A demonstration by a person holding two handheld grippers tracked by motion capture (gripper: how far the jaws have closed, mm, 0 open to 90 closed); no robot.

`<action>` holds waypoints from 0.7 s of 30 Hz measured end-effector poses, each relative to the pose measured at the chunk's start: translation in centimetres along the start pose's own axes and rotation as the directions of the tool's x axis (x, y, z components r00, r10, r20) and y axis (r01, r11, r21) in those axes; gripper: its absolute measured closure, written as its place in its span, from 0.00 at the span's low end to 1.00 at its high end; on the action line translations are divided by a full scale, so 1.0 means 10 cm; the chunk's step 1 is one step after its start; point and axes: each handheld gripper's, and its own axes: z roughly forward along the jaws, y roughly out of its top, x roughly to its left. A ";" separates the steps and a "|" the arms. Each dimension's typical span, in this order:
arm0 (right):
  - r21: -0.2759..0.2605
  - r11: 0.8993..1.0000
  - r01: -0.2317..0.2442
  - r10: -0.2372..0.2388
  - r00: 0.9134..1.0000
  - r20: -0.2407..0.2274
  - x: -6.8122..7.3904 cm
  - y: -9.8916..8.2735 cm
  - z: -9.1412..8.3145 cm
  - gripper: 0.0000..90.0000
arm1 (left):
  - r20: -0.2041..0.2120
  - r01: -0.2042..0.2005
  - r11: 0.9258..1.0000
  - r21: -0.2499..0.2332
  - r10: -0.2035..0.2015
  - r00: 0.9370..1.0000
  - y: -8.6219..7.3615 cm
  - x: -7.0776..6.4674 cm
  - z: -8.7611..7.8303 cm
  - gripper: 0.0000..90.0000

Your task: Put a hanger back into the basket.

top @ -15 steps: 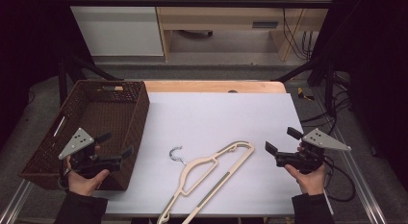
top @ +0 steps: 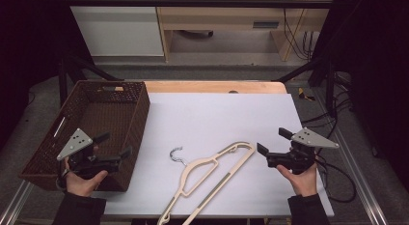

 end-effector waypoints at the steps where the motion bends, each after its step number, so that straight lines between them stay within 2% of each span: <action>1: 0.007 1.000 0.007 -0.007 1.000 -0.009 0.06 0.02 0.04 0.06 | 0.000 0.000 1.000 0.000 0.000 1.000 0.00 0.00 0.00 0.04; 3: 0.008 1.000 0.010 -0.009 1.000 -0.012 0.08 0.02 0.06 0.06 | -0.002 -0.001 1.000 0.002 0.001 1.000 0.00 0.01 0.00 0.04; 5: 0.022 0.999 0.041 -0.041 0.999 -0.026 0.17 0.06 0.15 0.07 | -0.005 0.005 1.000 0.002 -0.005 1.000 -0.01 0.01 0.01 0.04; 8: 0.026 0.998 0.051 -0.050 0.998 -0.036 0.23 0.09 0.20 0.08 | -0.007 0.004 1.000 0.000 -0.004 1.000 -0.01 0.01 0.01 0.04; 11: 0.041 0.997 0.062 -0.060 0.996 -0.066 0.39 0.16 0.33 0.09 | -0.009 0.002 1.000 -0.003 -0.002 1.000 0.00 0.01 0.00 0.04; 17: 0.072 0.993 0.093 -0.085 0.991 -0.106 0.62 0.22 0.50 0.10 | -0.009 -0.009 1.000 0.002 0.009 1.000 0.00 0.02 -0.01 0.04; 21: 0.082 0.991 0.102 -0.091 0.988 -0.128 0.72 0.24 0.60 0.11 | -0.011 -0.011 1.000 0.004 0.012 1.000 0.01 0.03 -0.03 0.04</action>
